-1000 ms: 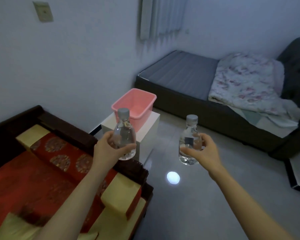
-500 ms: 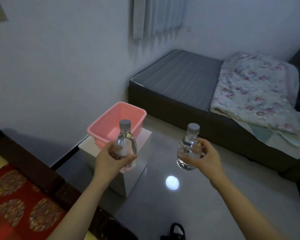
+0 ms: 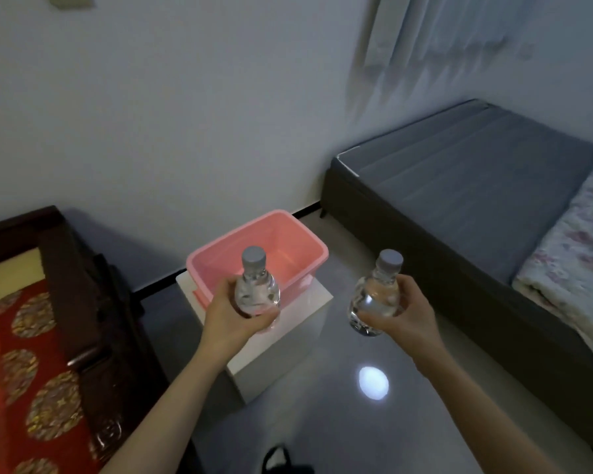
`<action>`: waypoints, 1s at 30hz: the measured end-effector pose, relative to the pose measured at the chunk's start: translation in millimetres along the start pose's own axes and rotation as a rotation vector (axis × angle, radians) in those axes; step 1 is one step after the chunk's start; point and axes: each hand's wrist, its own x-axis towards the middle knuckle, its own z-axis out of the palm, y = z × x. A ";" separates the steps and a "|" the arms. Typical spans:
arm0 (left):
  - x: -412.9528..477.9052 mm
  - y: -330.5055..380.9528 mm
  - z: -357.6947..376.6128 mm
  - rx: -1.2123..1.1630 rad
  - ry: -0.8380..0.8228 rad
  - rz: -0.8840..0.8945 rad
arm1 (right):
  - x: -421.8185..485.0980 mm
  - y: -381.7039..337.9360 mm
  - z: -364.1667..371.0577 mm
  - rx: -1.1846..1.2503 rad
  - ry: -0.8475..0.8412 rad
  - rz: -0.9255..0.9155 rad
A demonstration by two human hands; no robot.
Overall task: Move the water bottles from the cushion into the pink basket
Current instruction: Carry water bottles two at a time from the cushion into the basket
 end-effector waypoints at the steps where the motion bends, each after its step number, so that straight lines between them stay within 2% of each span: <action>1: 9.9 0.0 2.6 0.005 0.016 -0.008 | 15.4 0.5 3.1 -0.005 -0.023 -0.005; 6: 66.8 -14.7 12.7 0.021 0.120 -0.057 | 97.6 -0.6 31.8 -0.040 -0.144 -0.033; 15: 172.7 -50.0 31.5 -0.069 0.198 -0.173 | 233.4 -4.2 109.1 -0.040 -0.253 -0.017; 19: 203.4 -76.0 52.6 -0.045 0.218 -0.255 | 276.3 32.0 154.7 -0.039 -0.263 0.098; 23: 243.5 -114.8 76.6 0.088 0.279 -0.273 | 324.4 74.7 206.3 -0.147 -0.276 0.160; 30: 287.3 -200.2 113.4 0.161 0.330 -0.403 | 384.8 154.2 275.6 -0.338 -0.296 0.151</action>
